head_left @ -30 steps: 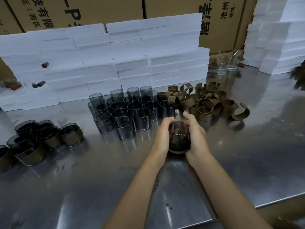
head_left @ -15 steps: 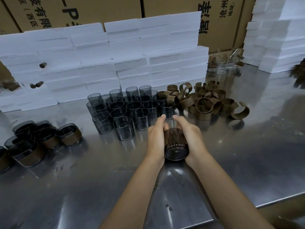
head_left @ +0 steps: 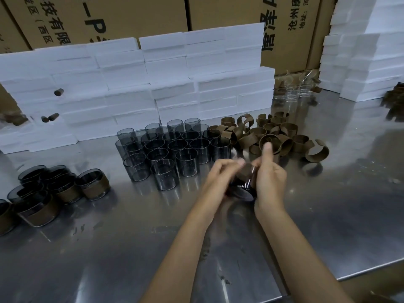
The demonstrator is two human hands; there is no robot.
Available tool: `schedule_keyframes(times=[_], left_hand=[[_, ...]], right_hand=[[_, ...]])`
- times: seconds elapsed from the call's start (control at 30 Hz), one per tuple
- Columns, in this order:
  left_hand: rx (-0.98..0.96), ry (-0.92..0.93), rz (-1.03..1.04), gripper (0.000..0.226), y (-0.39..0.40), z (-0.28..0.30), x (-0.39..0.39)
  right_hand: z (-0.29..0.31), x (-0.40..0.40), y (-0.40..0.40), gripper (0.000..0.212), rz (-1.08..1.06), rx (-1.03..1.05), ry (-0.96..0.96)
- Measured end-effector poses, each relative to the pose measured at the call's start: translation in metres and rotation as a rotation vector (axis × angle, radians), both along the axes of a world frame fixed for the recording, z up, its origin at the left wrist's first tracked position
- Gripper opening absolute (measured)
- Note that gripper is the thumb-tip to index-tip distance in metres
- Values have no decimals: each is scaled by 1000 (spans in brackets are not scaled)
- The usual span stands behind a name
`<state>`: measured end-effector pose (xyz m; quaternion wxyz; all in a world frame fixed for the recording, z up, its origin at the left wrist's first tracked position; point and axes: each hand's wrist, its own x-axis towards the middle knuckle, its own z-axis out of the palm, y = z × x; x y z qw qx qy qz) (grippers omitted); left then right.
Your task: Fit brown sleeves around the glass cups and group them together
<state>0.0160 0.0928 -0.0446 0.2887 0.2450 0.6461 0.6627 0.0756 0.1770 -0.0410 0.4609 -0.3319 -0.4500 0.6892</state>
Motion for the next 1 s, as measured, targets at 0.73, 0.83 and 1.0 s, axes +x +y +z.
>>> schedule_keyframes(times=[0.73, 0.83, 1.0], left_hand=[[227, -59, 302, 30, -3, -3, -17], [233, -40, 378, 17, -5, -4, -21], [303, -114, 310, 18, -6, -3, -20]], right_hand=[[-1, 1, -4, 40, 605, 29, 69], [-4, 0, -5, 50, 530, 67, 51], [-4, 2, -4, 50, 504, 67, 96]])
